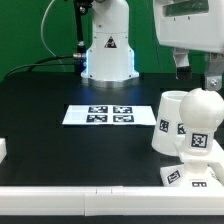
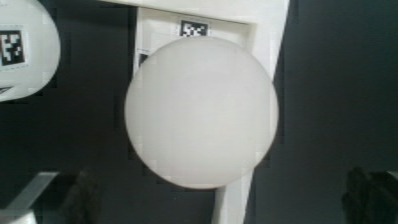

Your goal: Assemble lamp

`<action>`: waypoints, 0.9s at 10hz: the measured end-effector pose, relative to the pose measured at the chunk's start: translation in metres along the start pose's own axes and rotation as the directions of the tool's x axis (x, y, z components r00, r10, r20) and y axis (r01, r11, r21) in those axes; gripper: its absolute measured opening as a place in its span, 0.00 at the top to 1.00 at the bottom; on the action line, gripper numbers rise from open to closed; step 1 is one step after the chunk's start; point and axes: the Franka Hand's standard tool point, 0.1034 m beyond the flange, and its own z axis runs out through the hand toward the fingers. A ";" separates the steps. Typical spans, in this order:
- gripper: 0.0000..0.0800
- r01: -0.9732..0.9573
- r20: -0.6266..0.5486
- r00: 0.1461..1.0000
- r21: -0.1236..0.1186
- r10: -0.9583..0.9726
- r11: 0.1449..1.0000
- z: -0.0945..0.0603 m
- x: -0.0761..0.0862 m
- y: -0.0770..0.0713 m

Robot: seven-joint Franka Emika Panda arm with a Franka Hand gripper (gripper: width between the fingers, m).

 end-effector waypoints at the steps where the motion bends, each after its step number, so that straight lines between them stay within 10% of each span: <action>1: 0.13 -0.010 0.004 1.000 0.001 0.010 1.000 -0.002 -0.003 0.001; 4: 0.13 -0.059 0.040 0.997 -0.031 0.061 0.998 -0.010 -0.052 0.058; 9: 0.13 -0.008 0.042 0.999 -0.053 0.010 0.999 -0.004 -0.069 0.068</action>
Offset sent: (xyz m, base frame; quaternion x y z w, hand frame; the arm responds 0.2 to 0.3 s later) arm -0.1000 0.0341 -0.0002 -0.0167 0.0107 0.0760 0.9969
